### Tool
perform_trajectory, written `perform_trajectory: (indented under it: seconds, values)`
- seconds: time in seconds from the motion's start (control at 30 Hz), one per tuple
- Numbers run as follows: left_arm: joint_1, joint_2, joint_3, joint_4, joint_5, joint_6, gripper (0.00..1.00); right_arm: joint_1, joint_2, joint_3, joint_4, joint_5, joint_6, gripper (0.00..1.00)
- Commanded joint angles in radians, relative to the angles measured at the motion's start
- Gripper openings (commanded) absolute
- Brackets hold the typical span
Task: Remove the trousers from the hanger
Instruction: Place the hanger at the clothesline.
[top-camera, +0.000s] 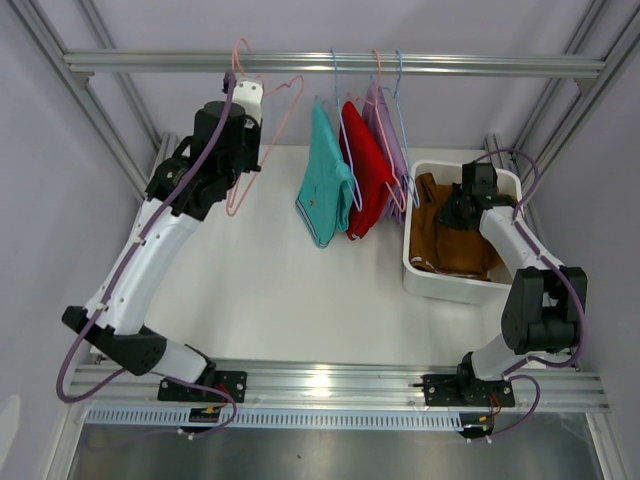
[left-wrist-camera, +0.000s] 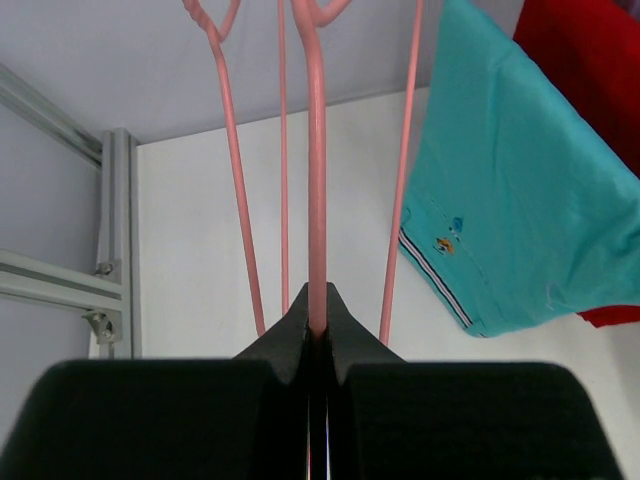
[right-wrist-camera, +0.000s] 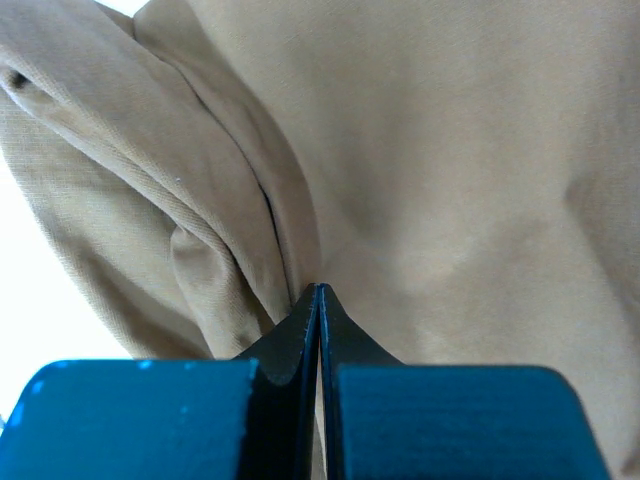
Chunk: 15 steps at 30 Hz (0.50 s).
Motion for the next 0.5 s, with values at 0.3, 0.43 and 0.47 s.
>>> perform_trajectory:
  seconds: [0.3,0.43,0.47]
  values:
    - [-0.008,0.167,0.284,-0.018,-0.117,0.089,0.0,0.0,-0.006,-0.019,0.065,-0.047,-0.018,0.0]
    - [-0.006,0.233,0.321,-0.026,-0.13,0.098,0.0,0.0,-0.001,-0.022,0.071,-0.056,-0.018,0.0]
    - [-0.005,0.256,0.335,-0.029,-0.141,0.096,0.0,0.001,-0.003,-0.023,0.071,-0.056,-0.018,0.0]
